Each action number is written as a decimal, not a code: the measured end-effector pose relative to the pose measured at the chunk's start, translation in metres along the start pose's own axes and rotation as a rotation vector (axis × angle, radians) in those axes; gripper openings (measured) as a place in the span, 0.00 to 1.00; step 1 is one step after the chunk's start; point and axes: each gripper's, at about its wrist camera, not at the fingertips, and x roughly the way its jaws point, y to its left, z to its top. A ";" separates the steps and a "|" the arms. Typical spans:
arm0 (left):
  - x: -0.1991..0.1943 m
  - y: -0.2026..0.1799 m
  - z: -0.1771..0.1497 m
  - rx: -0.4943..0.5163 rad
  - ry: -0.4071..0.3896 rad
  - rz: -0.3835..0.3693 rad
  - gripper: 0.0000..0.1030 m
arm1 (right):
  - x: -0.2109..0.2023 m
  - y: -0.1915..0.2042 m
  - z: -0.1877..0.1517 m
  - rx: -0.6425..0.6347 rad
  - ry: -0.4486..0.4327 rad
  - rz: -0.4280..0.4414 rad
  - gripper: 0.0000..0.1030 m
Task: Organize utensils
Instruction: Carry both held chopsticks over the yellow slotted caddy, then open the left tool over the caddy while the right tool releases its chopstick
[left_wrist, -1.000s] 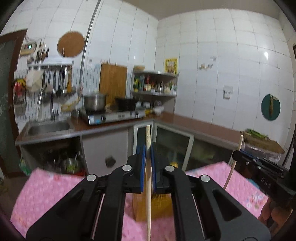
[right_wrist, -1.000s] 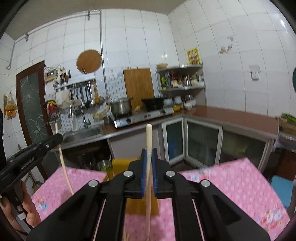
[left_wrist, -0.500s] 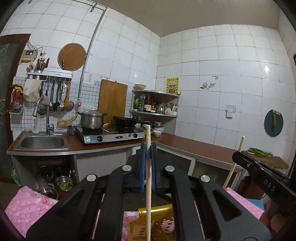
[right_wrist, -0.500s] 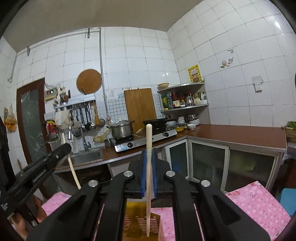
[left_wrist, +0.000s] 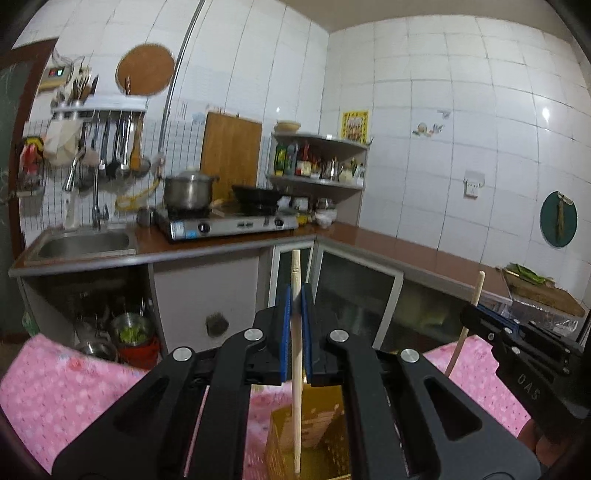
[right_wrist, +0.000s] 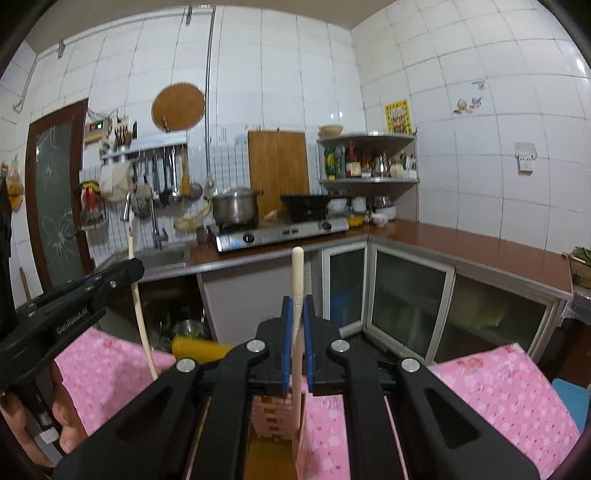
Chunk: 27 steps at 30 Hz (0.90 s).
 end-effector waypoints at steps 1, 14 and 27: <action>0.002 0.001 -0.005 -0.001 0.011 0.000 0.04 | 0.002 0.000 -0.005 -0.001 0.009 0.001 0.06; 0.003 0.009 -0.032 -0.006 0.136 0.058 0.07 | 0.002 -0.001 -0.039 -0.018 0.069 0.007 0.07; -0.087 0.020 -0.031 -0.018 0.214 0.114 0.80 | -0.074 -0.012 -0.046 0.016 0.186 -0.040 0.43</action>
